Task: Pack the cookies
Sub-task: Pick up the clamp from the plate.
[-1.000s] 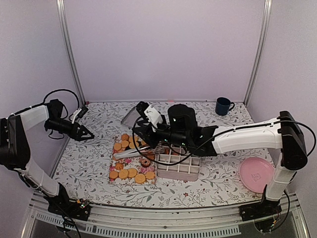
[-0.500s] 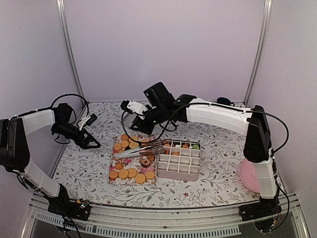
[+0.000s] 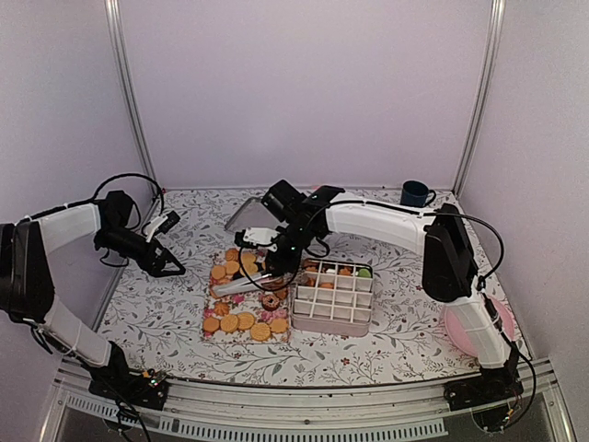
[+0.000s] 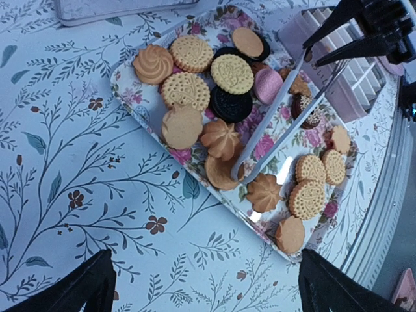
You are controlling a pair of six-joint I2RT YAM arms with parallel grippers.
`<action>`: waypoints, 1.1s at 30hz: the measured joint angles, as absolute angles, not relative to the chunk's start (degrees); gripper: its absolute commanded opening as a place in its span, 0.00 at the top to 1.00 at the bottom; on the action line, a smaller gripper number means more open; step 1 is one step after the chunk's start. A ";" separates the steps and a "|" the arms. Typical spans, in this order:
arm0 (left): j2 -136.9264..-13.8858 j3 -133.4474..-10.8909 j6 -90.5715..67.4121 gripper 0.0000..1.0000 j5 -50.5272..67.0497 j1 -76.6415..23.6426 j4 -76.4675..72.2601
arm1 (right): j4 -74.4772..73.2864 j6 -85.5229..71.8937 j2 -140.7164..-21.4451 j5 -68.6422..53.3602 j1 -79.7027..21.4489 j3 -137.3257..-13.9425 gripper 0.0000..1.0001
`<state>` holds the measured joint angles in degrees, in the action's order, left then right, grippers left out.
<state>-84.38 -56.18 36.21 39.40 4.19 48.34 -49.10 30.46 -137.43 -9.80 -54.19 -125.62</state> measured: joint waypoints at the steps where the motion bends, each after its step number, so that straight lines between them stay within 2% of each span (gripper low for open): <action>1: -84.29 -56.18 36.21 0.02 39.40 4.19 48.34 | -49.19 30.61 -137.45 -9.80 -53.95 -125.62 0.83; 8: -84.23 -56.18 36.21 0.02 39.35 4.19 48.34 | -49.32 33.23 -137.25 -9.78 -53.47 -125.43 0.93; 14: -84.23 -56.18 36.18 0.02 39.35 4.19 48.34 | -49.78 35.66 -137.10 -9.52 -53.30 -125.38 0.92; 24: -84.23 -56.31 36.16 0.02 39.40 4.19 48.84 | -51.05 39.75 -132.90 -4.86 -53.17 -124.53 0.77; 33: -84.20 -56.53 36.18 0.02 39.40 4.19 48.93 | -52.07 41.63 -130.76 -5.76 -51.00 -124.16 0.73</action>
